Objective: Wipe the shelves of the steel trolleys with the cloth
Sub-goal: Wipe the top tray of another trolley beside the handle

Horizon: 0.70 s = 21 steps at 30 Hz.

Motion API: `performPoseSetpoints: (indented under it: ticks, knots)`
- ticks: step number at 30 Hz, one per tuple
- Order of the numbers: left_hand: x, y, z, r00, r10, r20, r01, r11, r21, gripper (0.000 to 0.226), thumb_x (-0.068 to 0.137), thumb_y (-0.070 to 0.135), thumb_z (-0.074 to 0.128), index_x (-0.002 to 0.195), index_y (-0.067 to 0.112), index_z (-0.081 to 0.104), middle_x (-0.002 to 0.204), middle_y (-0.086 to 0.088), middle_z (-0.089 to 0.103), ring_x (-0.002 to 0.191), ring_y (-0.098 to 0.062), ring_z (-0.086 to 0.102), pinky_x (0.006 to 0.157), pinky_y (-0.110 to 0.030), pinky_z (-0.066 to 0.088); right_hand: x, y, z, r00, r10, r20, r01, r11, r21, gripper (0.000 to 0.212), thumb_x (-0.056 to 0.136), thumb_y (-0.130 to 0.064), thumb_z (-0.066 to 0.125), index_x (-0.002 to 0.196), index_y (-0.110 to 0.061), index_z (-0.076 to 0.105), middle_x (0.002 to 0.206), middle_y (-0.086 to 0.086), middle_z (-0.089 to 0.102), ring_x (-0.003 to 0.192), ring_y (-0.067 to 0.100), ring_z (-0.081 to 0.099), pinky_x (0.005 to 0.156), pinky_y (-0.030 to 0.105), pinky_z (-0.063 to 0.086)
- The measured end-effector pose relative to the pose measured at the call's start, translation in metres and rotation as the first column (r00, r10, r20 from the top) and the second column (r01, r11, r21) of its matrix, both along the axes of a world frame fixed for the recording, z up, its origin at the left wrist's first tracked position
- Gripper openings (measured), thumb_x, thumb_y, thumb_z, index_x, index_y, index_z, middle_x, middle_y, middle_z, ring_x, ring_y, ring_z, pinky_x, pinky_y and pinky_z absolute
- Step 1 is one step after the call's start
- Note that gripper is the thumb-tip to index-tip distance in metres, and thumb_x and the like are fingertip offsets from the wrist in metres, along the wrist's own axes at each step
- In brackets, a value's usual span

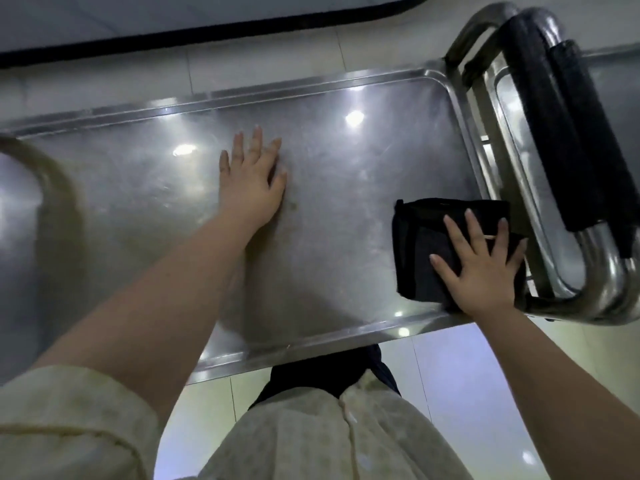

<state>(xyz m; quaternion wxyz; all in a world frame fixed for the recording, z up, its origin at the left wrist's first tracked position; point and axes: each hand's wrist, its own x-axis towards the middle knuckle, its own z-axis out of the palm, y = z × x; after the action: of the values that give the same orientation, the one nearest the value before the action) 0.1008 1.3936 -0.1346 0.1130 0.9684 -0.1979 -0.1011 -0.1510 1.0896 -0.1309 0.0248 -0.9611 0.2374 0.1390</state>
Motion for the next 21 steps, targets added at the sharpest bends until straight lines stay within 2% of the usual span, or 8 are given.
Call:
performPoseSetpoints:
  ticks: [2,4,8,12,14,17,19,21]
  knots:
    - [-0.004,0.043,0.006,0.999,0.047,0.023,-0.046,0.997,-0.065,0.055,0.1,0.037,0.034,0.154,0.029,0.023,0.164,-0.005,0.012,0.15,-0.033,0.003,0.12,-0.052,0.009,0.002,0.0,0.001,1.0,0.004,-0.018,-0.004,1.0,0.003,0.071,0.084,-0.077,0.009,0.149,-0.05,0.0,0.163,-0.011,0.001,0.147,0.037,-0.009,0.113,0.065,-0.007]
    - [-0.011,0.091,0.006,0.996,0.084,0.032,-0.083,0.996,-0.009,0.054,0.102,0.036,0.034,0.154,0.029,0.022,0.163,-0.005,0.013,0.149,-0.035,0.004,0.118,-0.055,0.011,0.003,0.001,0.001,1.0,0.004,-0.029,-0.004,1.0,0.006,0.073,0.083,-0.078,0.008,0.151,-0.049,0.005,0.164,-0.01,0.002,0.147,0.037,-0.008,0.113,0.065,-0.007]
    - [-0.024,0.149,-0.002,0.989,0.133,-0.056,-0.122,0.977,0.174,0.056,0.102,0.053,0.022,0.154,0.043,0.004,0.165,0.002,-0.003,0.149,-0.032,-0.01,0.116,-0.06,-0.006,0.004,0.002,0.002,0.999,0.002,-0.051,-0.002,1.0,0.018,0.075,0.084,-0.077,0.011,0.152,-0.047,0.01,0.164,-0.009,0.005,0.147,0.038,-0.007,0.113,0.065,-0.008]
    - [-0.032,0.151,-0.009,0.99,0.136,-0.029,-0.128,0.97,0.206,0.056,0.1,0.056,0.017,0.152,0.047,0.0,0.165,0.003,-0.005,0.149,-0.032,-0.008,0.114,-0.064,-0.007,0.001,0.016,0.003,0.998,0.017,-0.057,-0.015,0.999,0.03,0.08,0.081,-0.081,0.003,0.152,-0.046,0.007,0.163,-0.009,0.0,0.147,0.037,-0.008,0.113,0.066,-0.005]
    - [-0.033,0.149,-0.01,0.988,0.151,-0.009,-0.146,0.968,0.205,0.056,0.099,0.057,0.014,0.153,0.047,0.0,0.165,0.002,-0.004,0.149,-0.032,-0.007,0.114,-0.064,-0.007,-0.001,0.042,0.004,0.996,0.089,-0.022,-0.087,0.994,0.067,0.079,0.082,-0.081,0.002,0.152,-0.045,0.008,0.163,-0.007,0.005,0.147,0.041,-0.003,0.113,0.068,0.0]
    - [-0.033,0.151,-0.013,0.988,0.152,0.008,-0.15,0.966,0.212,0.056,0.098,0.059,0.008,0.152,0.049,-0.002,0.164,0.003,-0.005,0.149,-0.032,-0.007,0.114,-0.064,-0.006,0.0,0.106,0.004,0.972,0.233,0.009,-0.233,0.968,0.091,0.075,0.086,-0.076,0.014,0.152,-0.04,0.019,0.162,-0.002,0.016,0.145,0.048,0.006,0.111,0.07,0.003]
    - [-0.033,0.151,-0.014,0.987,0.159,0.016,-0.159,0.966,0.202,0.056,0.097,0.059,0.009,0.152,0.049,-0.002,0.164,0.004,-0.005,0.15,-0.031,-0.007,0.114,-0.064,-0.006,0.005,0.154,0.002,0.951,0.31,0.017,-0.31,0.946,0.099,0.073,0.087,-0.073,0.024,0.152,-0.041,0.021,0.162,-0.001,0.018,0.145,0.049,0.007,0.11,0.071,0.004]
    - [-0.034,0.151,-0.014,0.986,0.162,0.026,-0.164,0.968,0.189,0.056,0.098,0.058,0.011,0.152,0.048,0.0,0.165,0.004,-0.004,0.15,-0.03,-0.007,0.114,-0.064,-0.006,0.017,0.192,-0.001,0.93,0.367,0.031,-0.368,0.925,0.097,0.071,0.088,-0.073,0.024,0.152,-0.042,0.02,0.162,0.0,0.018,0.145,0.05,0.008,0.11,0.071,0.002]
